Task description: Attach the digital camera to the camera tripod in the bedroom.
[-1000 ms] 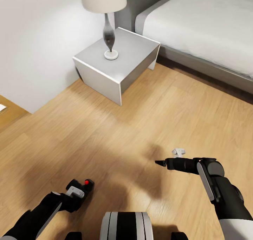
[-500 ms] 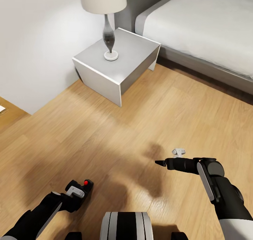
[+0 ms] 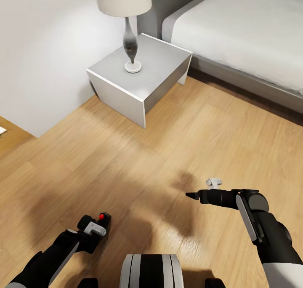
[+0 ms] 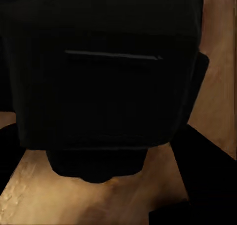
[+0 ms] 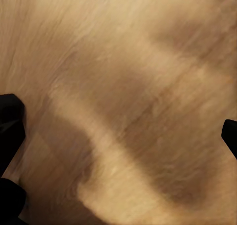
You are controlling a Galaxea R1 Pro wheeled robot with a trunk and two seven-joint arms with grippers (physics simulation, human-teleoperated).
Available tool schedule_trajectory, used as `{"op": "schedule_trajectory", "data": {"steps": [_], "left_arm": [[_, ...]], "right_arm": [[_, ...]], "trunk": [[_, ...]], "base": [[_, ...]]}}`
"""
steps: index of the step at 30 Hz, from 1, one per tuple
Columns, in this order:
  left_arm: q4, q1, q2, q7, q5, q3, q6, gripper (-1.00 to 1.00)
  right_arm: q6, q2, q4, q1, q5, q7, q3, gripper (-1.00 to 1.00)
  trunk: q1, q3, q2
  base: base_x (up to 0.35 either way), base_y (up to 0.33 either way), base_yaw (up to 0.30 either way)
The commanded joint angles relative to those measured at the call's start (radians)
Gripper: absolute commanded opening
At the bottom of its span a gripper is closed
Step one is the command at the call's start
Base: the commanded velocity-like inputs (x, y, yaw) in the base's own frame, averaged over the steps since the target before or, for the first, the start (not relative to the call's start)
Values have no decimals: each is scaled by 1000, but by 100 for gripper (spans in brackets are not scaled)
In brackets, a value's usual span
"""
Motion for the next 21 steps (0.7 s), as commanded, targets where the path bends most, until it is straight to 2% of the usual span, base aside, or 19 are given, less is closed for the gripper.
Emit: {"op": "schedule_trajectory", "data": {"steps": [1,10,12,14,15,16,21], "left_arm": [[-3,-1,1,3,3,-3,5,-100],[-45,-1,2,3,3,-1,7,-100],[-104,-1,3,1,4,0,18,-100],[-254,-1,3,-1,4,5,88,-100],[-300,-1,2,-1,4,6,118,-100],[-578,-1,-117,4,16,19,349,-100],[-576,-1,-143,4,21,20,350,-100]], "right_arm": [[8,0,0,0,-7,-2,-1,100],[8,0,0,0,-8,-2,-1,100],[8,0,0,0,-7,-2,-1,100],[8,1,0,0,-6,-2,-1,100],[8,1,0,0,-6,-2,-1,100],[9,1,0,0,-7,-1,-1,100],[9,1,0,0,-7,-1,-1,100]], "trunk": [[0,-1,0],[0,-1,0],[0,-1,0],[0,-1,0],[0,-1,0],[0,-1,0],[0,-1,0]], "base": [[0,0,0],[0,0,0],[0,0,0],[0,0,0],[0,0,0],[-68,0,0],[-26,0,0]]}}
